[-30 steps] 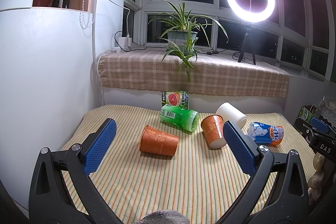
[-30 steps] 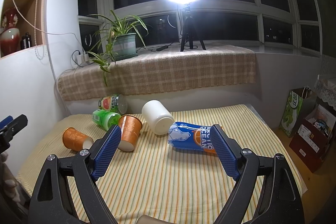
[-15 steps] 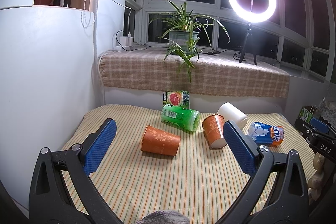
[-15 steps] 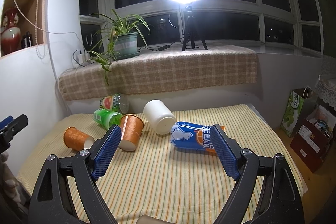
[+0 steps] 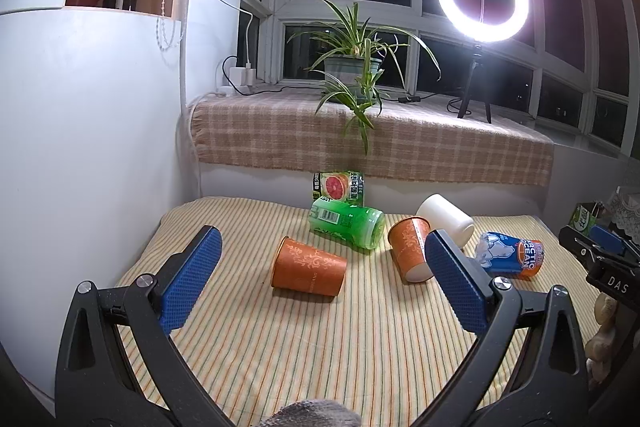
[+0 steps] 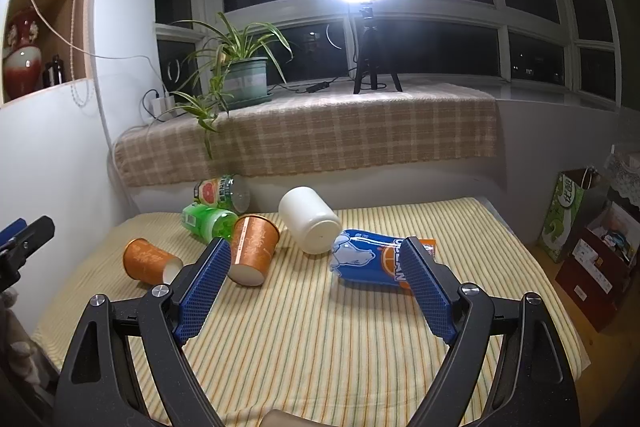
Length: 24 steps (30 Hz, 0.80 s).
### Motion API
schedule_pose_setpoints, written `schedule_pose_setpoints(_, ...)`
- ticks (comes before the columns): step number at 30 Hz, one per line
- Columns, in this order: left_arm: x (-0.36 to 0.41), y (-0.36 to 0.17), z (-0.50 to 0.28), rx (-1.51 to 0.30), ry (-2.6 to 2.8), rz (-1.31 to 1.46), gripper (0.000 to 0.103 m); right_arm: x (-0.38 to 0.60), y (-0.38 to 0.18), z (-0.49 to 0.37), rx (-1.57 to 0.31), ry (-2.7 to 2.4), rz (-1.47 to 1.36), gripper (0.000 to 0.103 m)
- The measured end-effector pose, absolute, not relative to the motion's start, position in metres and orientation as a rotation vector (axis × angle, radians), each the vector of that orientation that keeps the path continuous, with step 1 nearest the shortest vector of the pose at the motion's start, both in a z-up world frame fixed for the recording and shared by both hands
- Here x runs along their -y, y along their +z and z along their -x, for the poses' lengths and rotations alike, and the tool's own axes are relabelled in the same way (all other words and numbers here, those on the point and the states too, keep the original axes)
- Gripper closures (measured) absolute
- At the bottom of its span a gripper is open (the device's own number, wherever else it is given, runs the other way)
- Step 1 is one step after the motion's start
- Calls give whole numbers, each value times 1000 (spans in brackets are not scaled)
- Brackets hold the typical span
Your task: Flip cup upright
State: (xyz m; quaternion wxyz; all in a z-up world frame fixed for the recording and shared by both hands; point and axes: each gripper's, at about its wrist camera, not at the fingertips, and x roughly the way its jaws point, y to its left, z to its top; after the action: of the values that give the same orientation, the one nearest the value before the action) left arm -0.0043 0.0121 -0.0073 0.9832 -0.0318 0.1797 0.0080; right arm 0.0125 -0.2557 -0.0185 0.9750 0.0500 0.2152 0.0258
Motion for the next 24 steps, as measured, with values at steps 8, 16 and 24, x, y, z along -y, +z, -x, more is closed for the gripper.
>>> schedule_pose_setpoints(8, -18, -10, -1, -367, 24, 66, 0, 247, -20, -18, -445, 78, -89, 17)
schedule_pose_setpoints(16, -29, -13, -3, -388, 41, 67, 0, 225, -21, -39, -471, 190, -32, 17)
schedule_pose_setpoints(24, -50, -22, 1, -422, 94, 73, 0, 183, -20, -92, -554, 363, 103, 17)
